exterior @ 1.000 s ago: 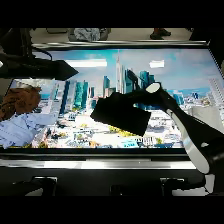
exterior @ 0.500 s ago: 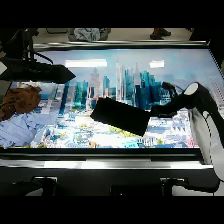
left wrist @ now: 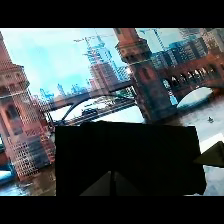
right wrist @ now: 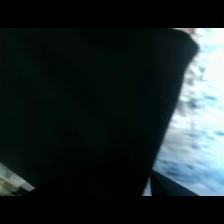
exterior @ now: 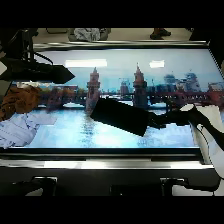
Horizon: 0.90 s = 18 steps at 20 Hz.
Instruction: Fold the shirts.
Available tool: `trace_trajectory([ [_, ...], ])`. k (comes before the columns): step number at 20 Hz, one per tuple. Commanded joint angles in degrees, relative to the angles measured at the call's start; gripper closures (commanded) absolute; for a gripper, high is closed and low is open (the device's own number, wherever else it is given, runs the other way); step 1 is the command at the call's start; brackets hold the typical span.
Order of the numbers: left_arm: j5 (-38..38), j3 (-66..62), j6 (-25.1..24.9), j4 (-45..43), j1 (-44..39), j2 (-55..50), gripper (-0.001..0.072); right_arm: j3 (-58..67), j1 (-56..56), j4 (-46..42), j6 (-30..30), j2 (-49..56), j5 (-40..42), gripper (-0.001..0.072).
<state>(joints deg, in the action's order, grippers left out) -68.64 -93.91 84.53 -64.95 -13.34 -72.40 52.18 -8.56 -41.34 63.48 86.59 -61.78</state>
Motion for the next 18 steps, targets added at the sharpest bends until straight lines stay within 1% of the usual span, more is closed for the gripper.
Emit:
trace_trajectory([
  [1,0.04,0.02,0.15,-0.04,0.04,0.0,0.0675,-0.9,-0.07,8.66,-5.18,0.37,-0.98,0.0373],
  [2,0.04,0.02,0.13,-0.07,0.04,0.0,0.0675,-0.87,-0.07,10.38,-5.81,0.37,-1.99,0.0654],
  [3,0.04,0.02,0.11,-0.09,0.04,0.0,0.0675,-0.7,-0.09,12.9,-8.96,0.33,-2.43,0.0678],
  [4,0.04,0.02,0.09,-0.11,0.07,0.0,0.0675,0.5,-0.26,14.51,-13.77,0.17,-4.61,0.0679],
  [5,0.04,0.02,0.09,-0.24,0.09,0.0,0.0675,2.73,-0.98,13.6,-14.91,-0.22,-6.82,0.0679],
  [6,0.02,0.02,0.09,-0.26,0.09,0.0,0.0675,6.16,-2.05,12.0,-14.8,-0.94,-9.35,0.0679],
  [7,0.02,0.02,-0.09,-0.26,0.09,0.0,0.0675,10.21,-3.45,9.73,-13.92,-1.77,-11.8,0.0679],
  [10,0.04,0.02,-0.09,-0.31,0.09,-0.35,0.0675,26.16,-9.79,-0.9,-5.22,-3.63,-18.53,0.0679],
  [12,0.07,0.04,-0.09,-0.28,0.09,-0.83,0.0675,36.13,-14.82,-6.16,-1.73,-3.74,-22.6,0.0679],
  [15,0.07,0.04,-0.09,-0.26,0.09,-1.22,0.0675,45.77,-23.74,-8.44,0.85,-3.74,-24.28,0.0679],
  [18,0.07,0.04,-0.09,-0.26,0.09,-1.25,0.0675,49.46,-32.87,-8.2,2.91,-3.74,-24.59,0.0679],
])
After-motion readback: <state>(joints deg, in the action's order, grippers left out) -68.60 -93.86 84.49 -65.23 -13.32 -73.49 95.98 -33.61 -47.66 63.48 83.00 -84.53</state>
